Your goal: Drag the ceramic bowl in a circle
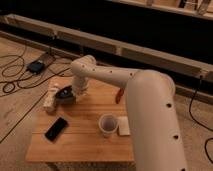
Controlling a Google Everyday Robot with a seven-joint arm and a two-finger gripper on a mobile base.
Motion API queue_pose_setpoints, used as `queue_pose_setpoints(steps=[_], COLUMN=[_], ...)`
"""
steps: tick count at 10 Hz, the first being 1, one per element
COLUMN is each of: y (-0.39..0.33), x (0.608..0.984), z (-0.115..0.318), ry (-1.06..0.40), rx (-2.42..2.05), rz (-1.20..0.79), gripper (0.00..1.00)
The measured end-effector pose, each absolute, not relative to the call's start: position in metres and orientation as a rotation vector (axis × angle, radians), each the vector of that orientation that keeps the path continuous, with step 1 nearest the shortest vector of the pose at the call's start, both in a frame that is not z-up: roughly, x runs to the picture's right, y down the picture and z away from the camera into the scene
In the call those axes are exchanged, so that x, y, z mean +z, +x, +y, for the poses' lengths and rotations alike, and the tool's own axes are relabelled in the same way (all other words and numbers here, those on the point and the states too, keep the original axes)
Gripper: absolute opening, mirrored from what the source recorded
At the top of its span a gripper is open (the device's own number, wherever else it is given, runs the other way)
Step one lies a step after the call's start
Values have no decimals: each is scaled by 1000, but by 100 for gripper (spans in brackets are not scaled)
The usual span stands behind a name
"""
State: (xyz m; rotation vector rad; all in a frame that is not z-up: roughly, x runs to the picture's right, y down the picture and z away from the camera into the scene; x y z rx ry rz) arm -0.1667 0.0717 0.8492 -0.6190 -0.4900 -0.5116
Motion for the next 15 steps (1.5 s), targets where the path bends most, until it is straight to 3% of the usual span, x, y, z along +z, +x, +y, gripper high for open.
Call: queue_pose_setpoints(steps=[7,15], y=[-87,-30], x=[795,823], z=[126,109], ry=[-756,-703], rx=[-383,-206], rz=[-382,-262], gripper=[0,1])
